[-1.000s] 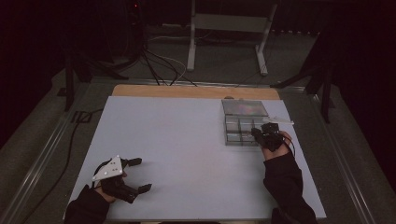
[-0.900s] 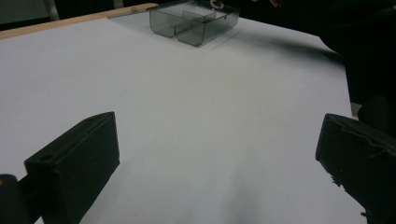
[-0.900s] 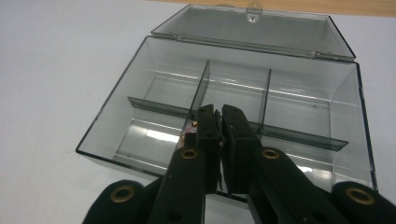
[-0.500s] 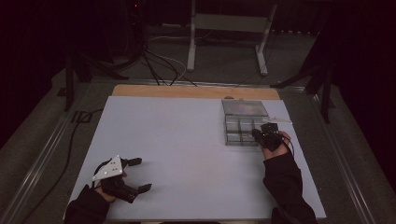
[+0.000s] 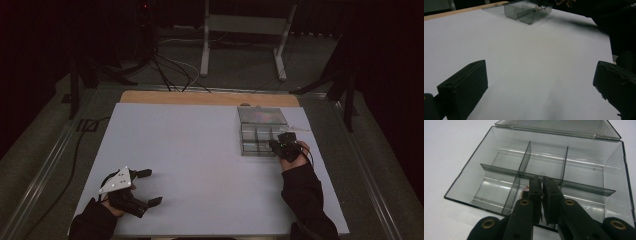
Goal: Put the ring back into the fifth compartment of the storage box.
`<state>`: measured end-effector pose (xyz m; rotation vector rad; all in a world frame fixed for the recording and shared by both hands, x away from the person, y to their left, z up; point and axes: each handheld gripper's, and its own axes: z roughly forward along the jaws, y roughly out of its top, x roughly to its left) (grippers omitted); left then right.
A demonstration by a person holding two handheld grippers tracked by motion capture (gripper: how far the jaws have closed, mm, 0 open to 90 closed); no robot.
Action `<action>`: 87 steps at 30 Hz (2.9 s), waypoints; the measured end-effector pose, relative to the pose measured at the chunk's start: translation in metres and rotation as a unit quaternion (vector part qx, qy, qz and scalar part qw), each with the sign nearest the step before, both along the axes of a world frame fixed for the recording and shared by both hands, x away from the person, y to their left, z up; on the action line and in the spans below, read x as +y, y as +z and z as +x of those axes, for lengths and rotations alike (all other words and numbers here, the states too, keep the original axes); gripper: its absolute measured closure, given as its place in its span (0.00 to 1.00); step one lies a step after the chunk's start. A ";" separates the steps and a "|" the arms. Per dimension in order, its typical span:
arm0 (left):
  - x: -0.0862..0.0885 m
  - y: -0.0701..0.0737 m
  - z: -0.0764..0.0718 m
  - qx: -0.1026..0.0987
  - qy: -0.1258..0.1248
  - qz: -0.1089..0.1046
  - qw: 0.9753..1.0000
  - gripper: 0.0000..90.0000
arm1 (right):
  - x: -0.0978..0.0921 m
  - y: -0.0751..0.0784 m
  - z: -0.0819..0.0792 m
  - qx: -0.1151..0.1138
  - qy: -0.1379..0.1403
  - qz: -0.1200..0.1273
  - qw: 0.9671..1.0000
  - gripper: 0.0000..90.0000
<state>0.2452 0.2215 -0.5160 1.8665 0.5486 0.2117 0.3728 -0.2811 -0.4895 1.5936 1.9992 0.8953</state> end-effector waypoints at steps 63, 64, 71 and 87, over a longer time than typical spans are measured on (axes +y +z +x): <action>0.002 0.001 0.000 -0.003 0.001 -0.003 1.000 0.01 | -0.014 0.021 -0.054 -0.046 0.108 0.062 0.991 0.00; 0.002 0.001 0.000 -0.003 0.001 -0.004 1.000 0.01 | -0.016 0.021 -0.057 -0.046 0.108 0.058 0.991 0.00; 0.001 0.001 0.000 -0.003 0.001 -0.003 1.000 0.01 | -0.022 0.015 -0.069 -0.040 0.111 0.054 0.992 0.00; 0.001 0.001 -0.001 -0.004 0.001 -0.003 1.000 0.01 | -0.025 -0.003 -0.097 -0.033 0.130 0.059 0.989 0.00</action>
